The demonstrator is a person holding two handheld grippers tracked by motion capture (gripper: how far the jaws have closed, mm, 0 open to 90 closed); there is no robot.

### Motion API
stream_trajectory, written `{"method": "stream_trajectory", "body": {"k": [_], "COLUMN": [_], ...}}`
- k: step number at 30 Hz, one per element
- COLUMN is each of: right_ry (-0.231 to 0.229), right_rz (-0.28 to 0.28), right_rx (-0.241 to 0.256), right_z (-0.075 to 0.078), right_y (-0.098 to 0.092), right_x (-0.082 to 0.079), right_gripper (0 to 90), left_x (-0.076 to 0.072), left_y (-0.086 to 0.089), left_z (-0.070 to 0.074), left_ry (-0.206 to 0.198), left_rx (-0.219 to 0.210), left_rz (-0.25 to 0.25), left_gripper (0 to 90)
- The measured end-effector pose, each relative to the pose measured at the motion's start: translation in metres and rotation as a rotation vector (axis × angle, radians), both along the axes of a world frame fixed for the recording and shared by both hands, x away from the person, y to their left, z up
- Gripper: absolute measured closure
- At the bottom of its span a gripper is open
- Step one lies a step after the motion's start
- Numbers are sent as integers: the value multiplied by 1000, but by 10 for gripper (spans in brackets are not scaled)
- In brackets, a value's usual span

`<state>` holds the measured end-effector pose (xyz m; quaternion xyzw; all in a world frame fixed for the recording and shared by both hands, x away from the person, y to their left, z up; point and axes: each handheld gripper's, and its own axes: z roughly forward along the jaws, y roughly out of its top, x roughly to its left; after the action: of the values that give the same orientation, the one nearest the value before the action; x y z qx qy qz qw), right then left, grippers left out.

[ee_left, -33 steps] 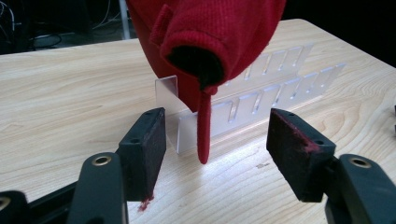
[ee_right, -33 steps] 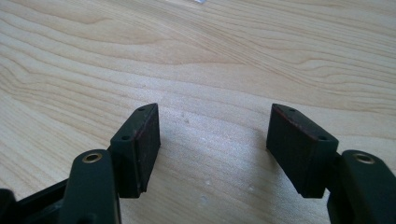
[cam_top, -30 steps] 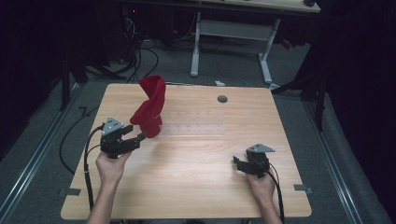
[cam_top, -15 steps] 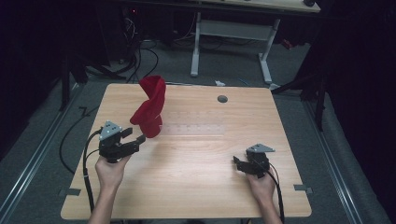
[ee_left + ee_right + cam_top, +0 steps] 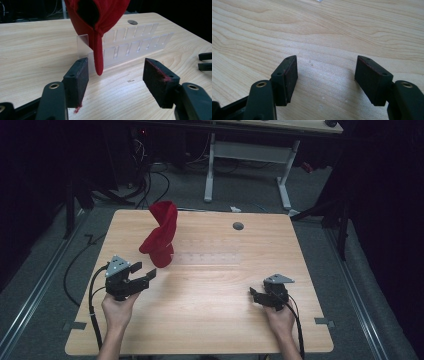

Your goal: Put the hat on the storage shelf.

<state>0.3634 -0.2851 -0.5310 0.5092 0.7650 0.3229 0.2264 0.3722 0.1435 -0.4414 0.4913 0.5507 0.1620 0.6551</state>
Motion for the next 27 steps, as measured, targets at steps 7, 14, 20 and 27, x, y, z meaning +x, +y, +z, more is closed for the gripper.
{"method": "stream_trajectory", "body": {"k": [7, 14, 20, 27], "right_ry": [0, 0, 0, -1], "right_rz": [0, 0, 0, 1], "right_rx": [0, 0, 0, -1], "right_z": [0, 0, 0, 0], "right_y": [0, 0, 0, 0], "right_x": [0, 0, 0, 0], "right_gripper": [352, 352, 352, 352], "left_x": [-5, -10, -14, -16], "left_y": [-2, -6, -11, -17], "left_z": [-3, -8, -15, -27], "left_ry": [0, 6, 19, 46], "left_rx": [-7, -3, 6, 20], "left_rz": [-6, -36, -50, -64], "left_gripper": [377, 375, 372, 369]}}
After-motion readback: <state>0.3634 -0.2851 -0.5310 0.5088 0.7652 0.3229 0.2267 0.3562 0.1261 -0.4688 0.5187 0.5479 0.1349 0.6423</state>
